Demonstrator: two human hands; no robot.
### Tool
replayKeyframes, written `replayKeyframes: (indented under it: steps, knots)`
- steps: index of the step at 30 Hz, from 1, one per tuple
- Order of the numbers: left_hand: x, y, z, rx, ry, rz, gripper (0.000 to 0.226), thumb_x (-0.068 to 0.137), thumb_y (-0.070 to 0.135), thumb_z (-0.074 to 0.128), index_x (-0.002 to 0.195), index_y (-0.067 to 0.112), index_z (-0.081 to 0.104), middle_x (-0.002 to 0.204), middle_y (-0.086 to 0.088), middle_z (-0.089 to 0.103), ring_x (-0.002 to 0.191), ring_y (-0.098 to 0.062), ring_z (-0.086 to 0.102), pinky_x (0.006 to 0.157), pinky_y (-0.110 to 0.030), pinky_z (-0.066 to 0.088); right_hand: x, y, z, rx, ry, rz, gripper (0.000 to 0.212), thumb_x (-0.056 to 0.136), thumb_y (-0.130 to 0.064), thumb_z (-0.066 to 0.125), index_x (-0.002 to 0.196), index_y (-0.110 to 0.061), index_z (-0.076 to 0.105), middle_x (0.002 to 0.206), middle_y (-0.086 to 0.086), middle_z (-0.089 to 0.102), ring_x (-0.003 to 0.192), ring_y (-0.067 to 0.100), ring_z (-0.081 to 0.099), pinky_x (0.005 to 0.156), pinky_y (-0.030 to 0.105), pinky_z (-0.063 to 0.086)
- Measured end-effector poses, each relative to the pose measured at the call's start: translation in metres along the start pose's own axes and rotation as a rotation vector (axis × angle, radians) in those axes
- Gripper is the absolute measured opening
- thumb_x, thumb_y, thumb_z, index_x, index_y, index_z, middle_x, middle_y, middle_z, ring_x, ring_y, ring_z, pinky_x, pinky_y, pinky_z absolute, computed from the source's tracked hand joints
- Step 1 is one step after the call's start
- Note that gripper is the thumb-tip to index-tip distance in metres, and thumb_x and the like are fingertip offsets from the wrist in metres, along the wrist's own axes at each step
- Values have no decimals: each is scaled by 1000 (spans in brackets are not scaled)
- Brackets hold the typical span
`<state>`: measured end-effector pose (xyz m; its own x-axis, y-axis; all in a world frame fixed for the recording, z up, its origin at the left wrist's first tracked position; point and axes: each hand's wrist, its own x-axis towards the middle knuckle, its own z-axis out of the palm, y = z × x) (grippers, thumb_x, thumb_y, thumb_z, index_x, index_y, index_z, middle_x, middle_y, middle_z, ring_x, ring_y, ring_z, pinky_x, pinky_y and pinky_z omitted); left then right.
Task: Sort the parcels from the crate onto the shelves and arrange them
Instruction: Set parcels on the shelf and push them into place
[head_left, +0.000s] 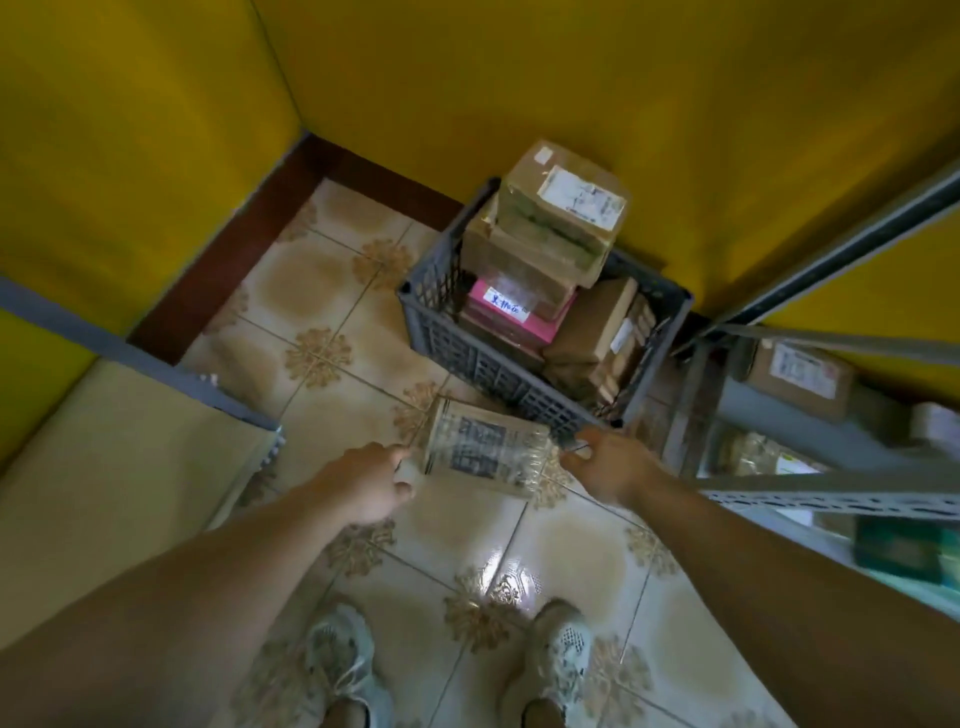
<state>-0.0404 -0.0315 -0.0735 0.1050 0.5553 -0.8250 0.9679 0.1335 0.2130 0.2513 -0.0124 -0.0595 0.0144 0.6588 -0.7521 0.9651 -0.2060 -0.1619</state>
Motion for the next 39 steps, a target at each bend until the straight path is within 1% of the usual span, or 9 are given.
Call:
replayKeyframes:
  steps: [8,12,15,20,23,27,29,34,39]
  knots:
    - [158,-43,76,-100,49,-46,59,100,38,48,152,25,24,149,-9,38,103,-24,61,76,-31,52,156,3,87,-84,-44,-29,57,102,-46,44,149,-16,40,148,12,48,135,30,46,106,34,39]
    - [231,-48,116,-218,74,-43,67,99,38,52,154,23,18,159,-7,24,134,-30,43,97,-33,43,224,15,123,-97,-36,-47,52,101,-45,46,143,-15,44,140,14,54,128,32,52,99,34,42]
    - [275,-50,141,-345,102,-25,73,95,39,57,155,23,19,160,-5,22,141,-28,33,108,-33,35,265,23,152,-85,-39,-9,58,100,-46,47,145,-11,38,145,16,49,133,33,47,104,36,40]
    - [329,-54,175,-591,129,3,84,96,26,60,156,28,2,160,3,19,139,-23,36,93,-30,39,307,27,190,-38,106,75,67,103,-45,41,154,-11,13,152,27,23,137,44,35,105,42,39]
    - [339,-55,188,-730,153,21,90,96,21,60,154,31,-8,163,6,0,147,-22,18,106,-33,34,314,24,208,110,152,158,67,99,-47,42,151,-15,15,147,27,20,129,47,43,104,45,44]
    - [317,-58,190,-822,175,-6,89,96,23,60,154,30,-6,163,5,4,148,-24,18,110,-38,34,298,32,224,321,117,161,75,86,-56,57,145,-19,29,140,20,48,122,40,53,101,46,48]
    - [287,-61,185,-865,233,-10,87,94,16,62,155,25,1,160,2,17,144,-23,27,102,-31,36,273,26,218,377,111,120,75,87,-54,61,147,-22,30,138,17,52,120,38,55,100,43,48]
    - [173,-59,141,-1060,381,-30,81,88,5,67,153,18,20,130,10,39,129,-12,39,97,-27,38,173,-9,161,463,81,21,77,91,-45,64,152,-25,21,143,17,34,127,37,45,97,34,41]
    - [9,-47,65,-1109,481,-21,92,77,36,80,150,41,24,150,12,32,138,-15,35,110,-40,37,36,-48,62,402,130,-145,88,92,-44,64,156,-28,7,156,12,17,135,37,39,103,39,40]
